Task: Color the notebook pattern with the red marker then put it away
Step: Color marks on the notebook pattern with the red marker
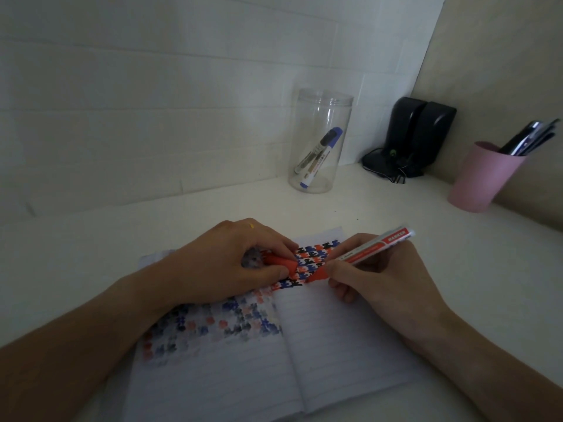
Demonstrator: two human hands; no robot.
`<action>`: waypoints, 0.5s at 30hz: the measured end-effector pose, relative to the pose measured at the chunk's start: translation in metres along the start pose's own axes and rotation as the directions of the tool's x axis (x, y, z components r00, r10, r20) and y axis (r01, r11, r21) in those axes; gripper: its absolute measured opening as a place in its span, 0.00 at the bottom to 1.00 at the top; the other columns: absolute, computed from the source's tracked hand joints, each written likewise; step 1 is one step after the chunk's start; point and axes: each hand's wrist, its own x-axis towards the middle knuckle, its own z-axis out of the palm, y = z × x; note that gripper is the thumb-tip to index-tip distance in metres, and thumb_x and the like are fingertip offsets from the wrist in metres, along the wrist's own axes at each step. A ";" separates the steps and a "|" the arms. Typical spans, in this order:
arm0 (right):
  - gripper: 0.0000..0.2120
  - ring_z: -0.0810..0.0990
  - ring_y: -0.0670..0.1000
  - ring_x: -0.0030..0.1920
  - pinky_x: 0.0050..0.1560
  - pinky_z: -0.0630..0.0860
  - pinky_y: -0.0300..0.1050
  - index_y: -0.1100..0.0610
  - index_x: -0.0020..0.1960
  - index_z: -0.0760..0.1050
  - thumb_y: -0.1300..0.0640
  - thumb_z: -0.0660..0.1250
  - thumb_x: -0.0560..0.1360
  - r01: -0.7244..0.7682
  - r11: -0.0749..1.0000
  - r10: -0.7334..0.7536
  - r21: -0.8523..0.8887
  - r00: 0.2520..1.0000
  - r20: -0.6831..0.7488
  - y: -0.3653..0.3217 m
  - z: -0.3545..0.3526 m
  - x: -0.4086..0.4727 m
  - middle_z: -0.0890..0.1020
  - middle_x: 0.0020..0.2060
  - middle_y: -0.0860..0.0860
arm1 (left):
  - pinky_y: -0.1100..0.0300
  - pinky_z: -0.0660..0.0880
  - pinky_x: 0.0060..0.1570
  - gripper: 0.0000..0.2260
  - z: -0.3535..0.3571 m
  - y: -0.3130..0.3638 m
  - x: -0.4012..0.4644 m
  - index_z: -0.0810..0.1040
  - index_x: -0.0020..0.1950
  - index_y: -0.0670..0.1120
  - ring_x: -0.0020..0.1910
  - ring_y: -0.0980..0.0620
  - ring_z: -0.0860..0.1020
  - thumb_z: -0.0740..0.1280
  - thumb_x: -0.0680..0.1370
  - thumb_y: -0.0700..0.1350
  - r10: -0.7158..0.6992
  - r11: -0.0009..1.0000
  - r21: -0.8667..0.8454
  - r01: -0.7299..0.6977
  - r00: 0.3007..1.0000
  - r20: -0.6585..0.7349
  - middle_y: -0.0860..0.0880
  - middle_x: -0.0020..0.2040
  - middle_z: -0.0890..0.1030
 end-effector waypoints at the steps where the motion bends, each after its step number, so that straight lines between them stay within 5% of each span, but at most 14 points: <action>1: 0.02 0.84 0.54 0.28 0.33 0.82 0.43 0.61 0.39 0.85 0.67 0.75 0.70 -0.002 1.000 0.002 -0.011 1.000 0.001 0.001 0.000 0.000 0.86 0.30 0.58 | 0.57 0.76 0.61 0.11 0.000 0.000 0.000 0.84 0.57 0.57 0.60 0.63 0.77 0.73 0.75 0.52 -0.004 1.000 0.003 0.004 1.000 0.002 0.64 0.60 0.81; 15: 0.02 0.82 0.54 0.28 0.32 0.81 0.42 0.64 0.40 0.84 0.69 0.75 0.70 0.018 0.999 -0.020 0.047 0.999 0.040 -0.001 0.001 -0.002 0.85 0.28 0.59 | 0.56 0.77 0.60 0.11 -0.001 0.000 0.000 0.84 0.58 0.58 0.60 0.63 0.77 0.73 0.75 0.52 -0.004 1.000 0.006 0.004 1.000 0.014 0.65 0.59 0.82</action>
